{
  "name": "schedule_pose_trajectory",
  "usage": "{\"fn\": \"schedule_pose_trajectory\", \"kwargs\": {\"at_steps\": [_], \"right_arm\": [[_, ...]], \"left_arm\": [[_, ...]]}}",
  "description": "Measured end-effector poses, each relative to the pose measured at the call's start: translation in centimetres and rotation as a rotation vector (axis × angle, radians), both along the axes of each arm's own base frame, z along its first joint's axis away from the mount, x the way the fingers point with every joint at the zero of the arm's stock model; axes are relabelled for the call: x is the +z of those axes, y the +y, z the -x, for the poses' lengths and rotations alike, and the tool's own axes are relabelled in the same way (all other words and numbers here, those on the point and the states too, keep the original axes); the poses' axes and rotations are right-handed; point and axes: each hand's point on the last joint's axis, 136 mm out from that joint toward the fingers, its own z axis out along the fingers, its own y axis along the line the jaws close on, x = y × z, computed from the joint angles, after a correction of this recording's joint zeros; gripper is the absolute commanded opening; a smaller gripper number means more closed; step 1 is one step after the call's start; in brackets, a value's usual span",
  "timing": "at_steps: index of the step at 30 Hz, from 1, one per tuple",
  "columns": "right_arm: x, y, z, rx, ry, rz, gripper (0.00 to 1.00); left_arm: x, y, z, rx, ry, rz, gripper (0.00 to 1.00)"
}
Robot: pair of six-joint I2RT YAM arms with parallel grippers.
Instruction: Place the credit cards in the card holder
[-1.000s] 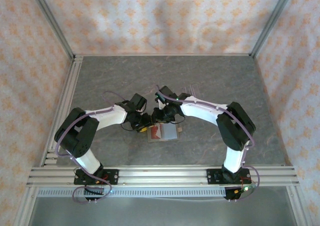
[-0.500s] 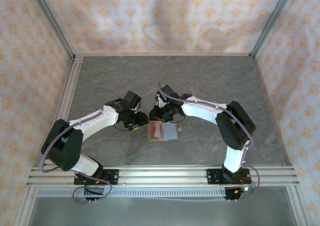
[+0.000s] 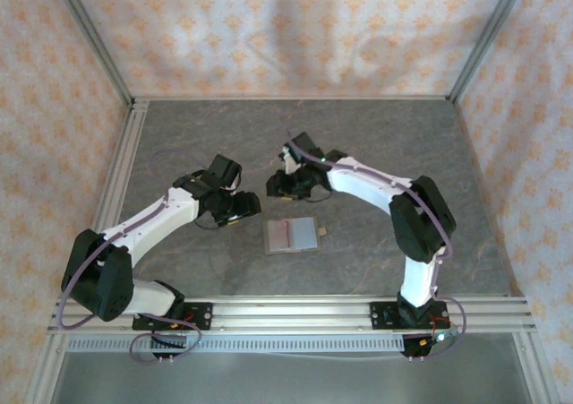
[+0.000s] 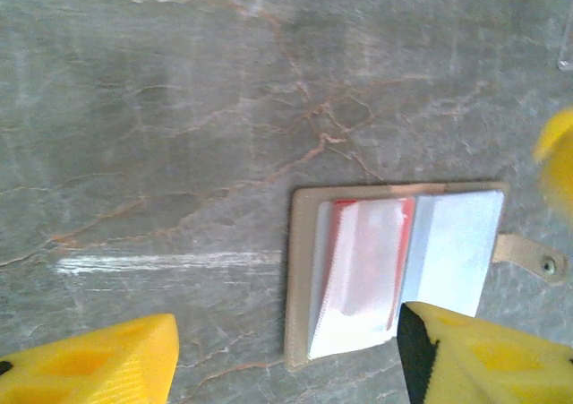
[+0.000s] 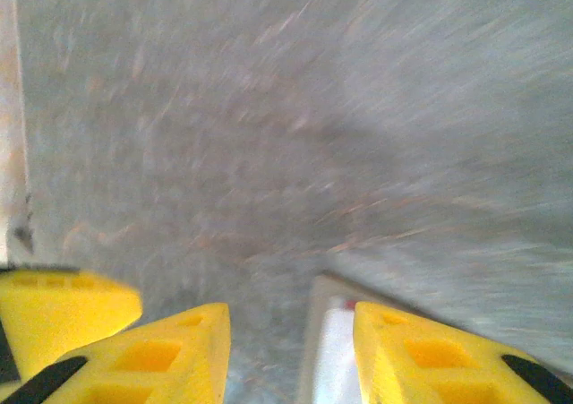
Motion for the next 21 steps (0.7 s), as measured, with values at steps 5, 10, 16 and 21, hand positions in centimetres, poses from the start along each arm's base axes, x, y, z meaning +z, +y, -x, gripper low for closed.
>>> {"fn": "schedule_pose_trajectory", "kwargs": {"at_steps": [5, 10, 16, 21], "right_arm": [[4.2, -6.3, -5.6, -0.164, -0.189, 0.158, 0.31], [5.9, -10.4, -7.7, -0.254, -0.276, 0.314, 0.28], [5.4, -14.8, -10.9, -0.336, -0.306, 0.527, 0.26], [3.4, -15.3, -13.1, -0.321, -0.277, 0.609, 0.23]], "left_arm": [[-0.6, -2.1, -0.5, -0.086, 0.004, -0.012, 0.70], [-1.9, -5.5, -1.5, -0.189, 0.000, -0.030, 0.70], [-3.6, -6.8, -1.3, -0.267, -0.001, -0.076, 0.70], [-4.5, -6.6, -1.5, -0.303, -0.019, -0.131, 0.70]]}}
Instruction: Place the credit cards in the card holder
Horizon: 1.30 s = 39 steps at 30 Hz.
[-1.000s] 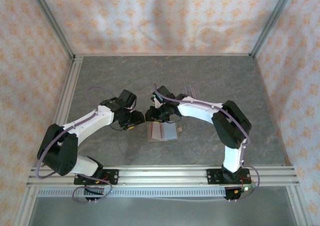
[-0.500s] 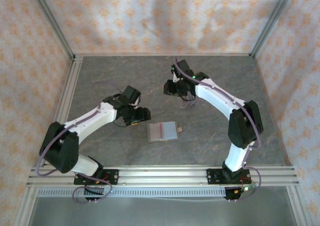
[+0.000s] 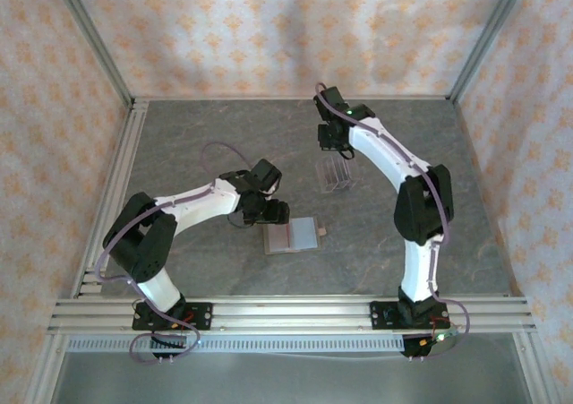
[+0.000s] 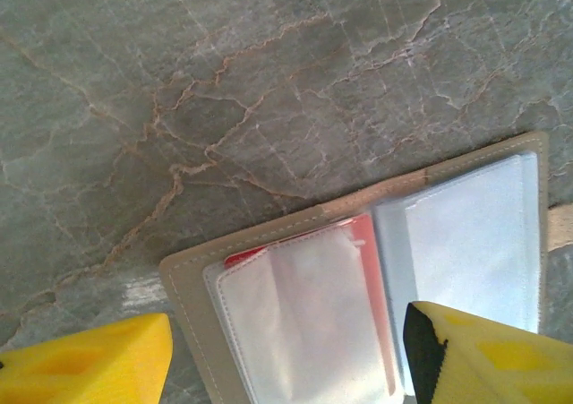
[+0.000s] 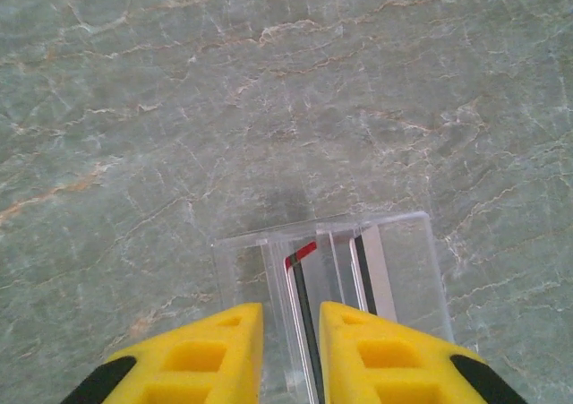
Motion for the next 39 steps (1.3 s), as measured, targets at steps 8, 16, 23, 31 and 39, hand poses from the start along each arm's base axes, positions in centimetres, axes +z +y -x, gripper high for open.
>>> {"fn": "schedule_pose_trajectory", "kwargs": {"at_steps": [8, 16, 23, 31, 39], "right_arm": [[-1.6, 1.4, -2.5, 0.046, 0.059, 0.042, 0.20], [-3.3, 1.7, -2.7, 0.073, 0.133, 0.080, 0.17], [-4.0, 1.2, -1.7, 0.074, 0.181, 0.102, 0.17], [-4.9, 0.9, -1.1, 0.074, 0.216, 0.120, 0.22], [-6.0, 0.8, -1.0, 0.080, 0.241, 0.133, 0.30]], "left_arm": [[-1.3, 0.5, -0.5, -0.043, -0.057, -0.029, 0.69], [-2.1, 0.1, -0.8, -0.082, -0.096, -0.012, 0.68], [-2.4, -0.2, -0.7, -0.098, -0.107, 0.010, 0.67], [-2.4, -0.6, -0.7, -0.105, -0.115, 0.024, 0.67], [-2.4, -0.8, -0.8, -0.107, -0.117, 0.033, 0.67]]}}
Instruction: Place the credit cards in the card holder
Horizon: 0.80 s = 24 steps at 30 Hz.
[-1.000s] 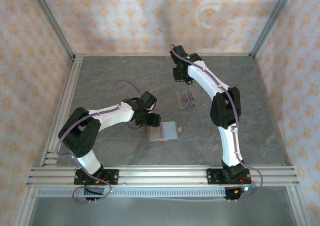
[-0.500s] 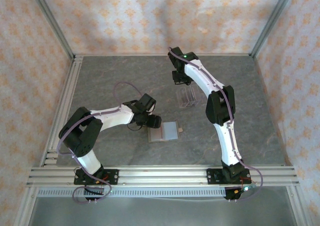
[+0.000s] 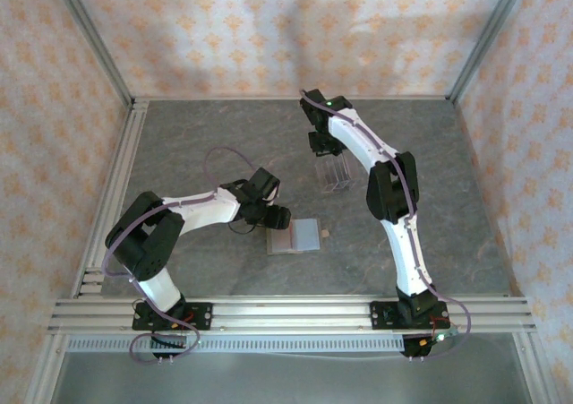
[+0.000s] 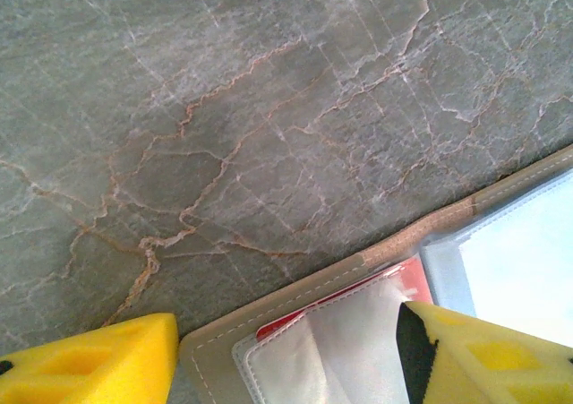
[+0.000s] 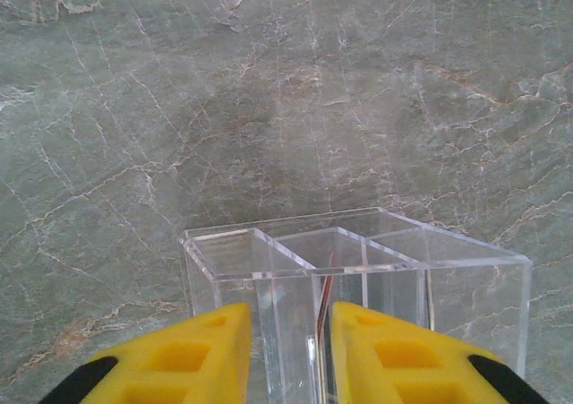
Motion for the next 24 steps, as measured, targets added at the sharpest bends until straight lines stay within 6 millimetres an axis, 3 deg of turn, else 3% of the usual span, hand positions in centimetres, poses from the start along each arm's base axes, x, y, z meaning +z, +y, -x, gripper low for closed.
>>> {"fn": "schedule_pose_trajectory", "kwargs": {"at_steps": [8, 24], "right_arm": [[-1.5, -0.1, 0.1, 0.000, 0.029, 0.020, 0.28], [-1.5, 0.0, 0.3, 0.006, 0.028, 0.040, 0.27]], "left_arm": [[0.0, -0.1, 0.1, -0.003, 0.003, 0.006, 0.67], [0.1, -0.2, 0.1, -0.006, 0.007, 0.011, 0.66]]}}
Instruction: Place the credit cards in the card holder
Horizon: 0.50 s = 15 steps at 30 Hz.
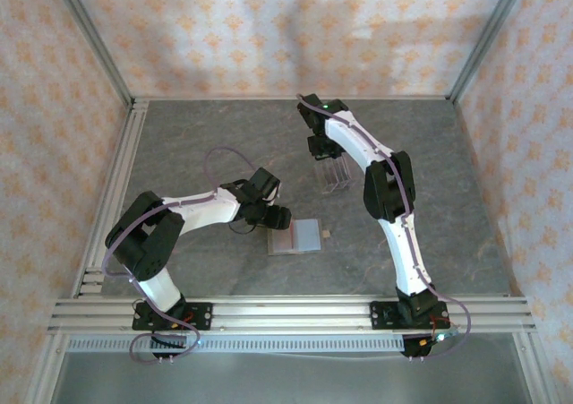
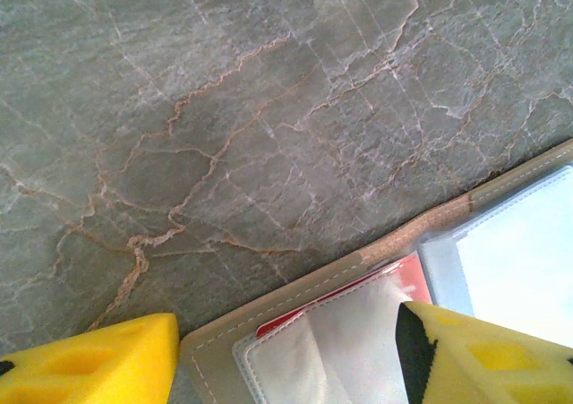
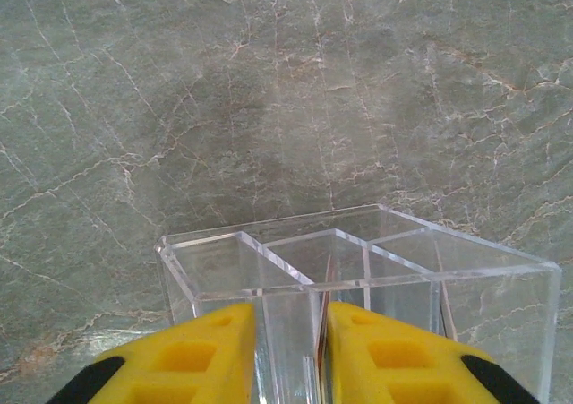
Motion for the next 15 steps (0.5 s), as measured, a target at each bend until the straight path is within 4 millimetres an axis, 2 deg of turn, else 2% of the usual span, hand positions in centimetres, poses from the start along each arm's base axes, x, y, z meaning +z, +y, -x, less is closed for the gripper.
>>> {"fn": "schedule_pose_trajectory", "kwargs": {"at_steps": [3, 7, 15], "right_arm": [[0.0, -0.1, 0.3, 0.002, -0.001, 0.011, 0.27], [0.2, -0.9, 1.8, 0.005, 0.010, 0.047, 0.30], [3.3, -1.7, 4.1, 0.007, -0.028, 0.044, 0.31]], "left_arm": [[0.0, 0.0, 0.0, 0.000, 0.000, 0.000, 0.66], [0.0, 0.0, 0.0, 0.000, 0.000, 0.000, 0.66], [0.0, 0.0, 0.0, 0.000, 0.000, 0.001, 0.66]]}}
